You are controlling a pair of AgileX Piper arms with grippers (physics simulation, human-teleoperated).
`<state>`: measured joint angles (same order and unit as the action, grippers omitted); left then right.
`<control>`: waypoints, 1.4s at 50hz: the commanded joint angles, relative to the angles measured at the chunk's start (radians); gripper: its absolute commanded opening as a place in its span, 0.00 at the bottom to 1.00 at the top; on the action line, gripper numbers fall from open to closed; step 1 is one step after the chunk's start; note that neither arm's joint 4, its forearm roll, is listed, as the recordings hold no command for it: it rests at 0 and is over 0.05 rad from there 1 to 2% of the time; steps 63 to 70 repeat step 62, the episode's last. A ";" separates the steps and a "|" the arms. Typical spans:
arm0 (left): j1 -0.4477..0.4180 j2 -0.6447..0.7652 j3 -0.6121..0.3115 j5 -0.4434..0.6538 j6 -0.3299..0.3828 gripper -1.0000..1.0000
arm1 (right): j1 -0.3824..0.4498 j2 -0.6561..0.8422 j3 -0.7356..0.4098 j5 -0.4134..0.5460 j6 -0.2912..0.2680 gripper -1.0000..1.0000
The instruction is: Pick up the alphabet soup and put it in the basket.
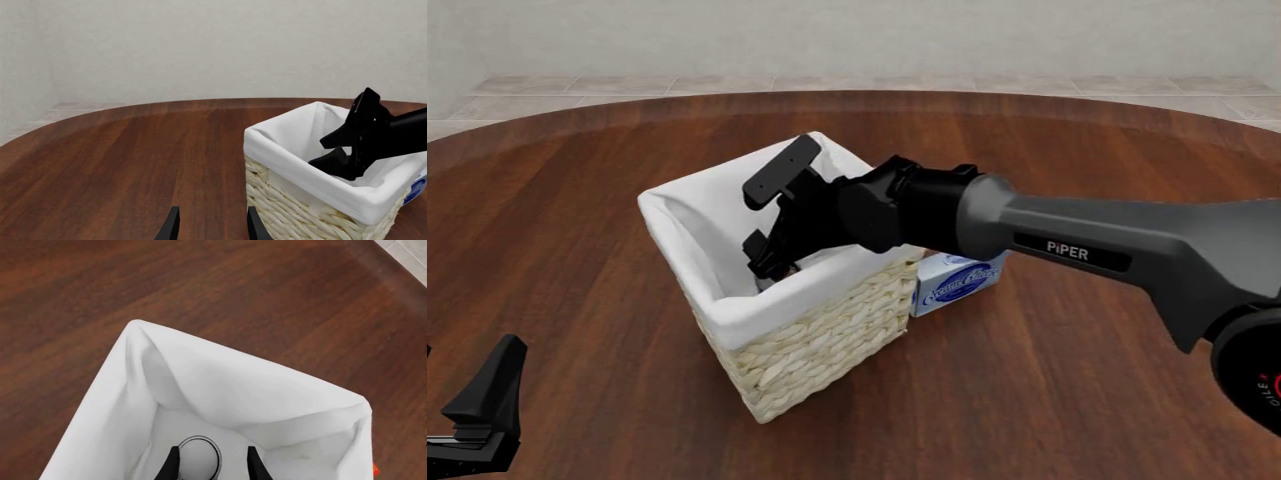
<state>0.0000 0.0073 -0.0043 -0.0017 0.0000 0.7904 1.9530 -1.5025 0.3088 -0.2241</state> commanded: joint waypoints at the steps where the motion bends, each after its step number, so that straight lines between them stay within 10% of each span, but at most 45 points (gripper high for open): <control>1: 0.000 0.000 0.000 0.000 0.000 1.00 | 0.014 -0.045 0.015 -0.010 0.011 1.00; 70: 0.000 0.000 0.000 0.000 0.000 1.00 | 0.057 -0.389 0.134 -0.133 0.050 1.00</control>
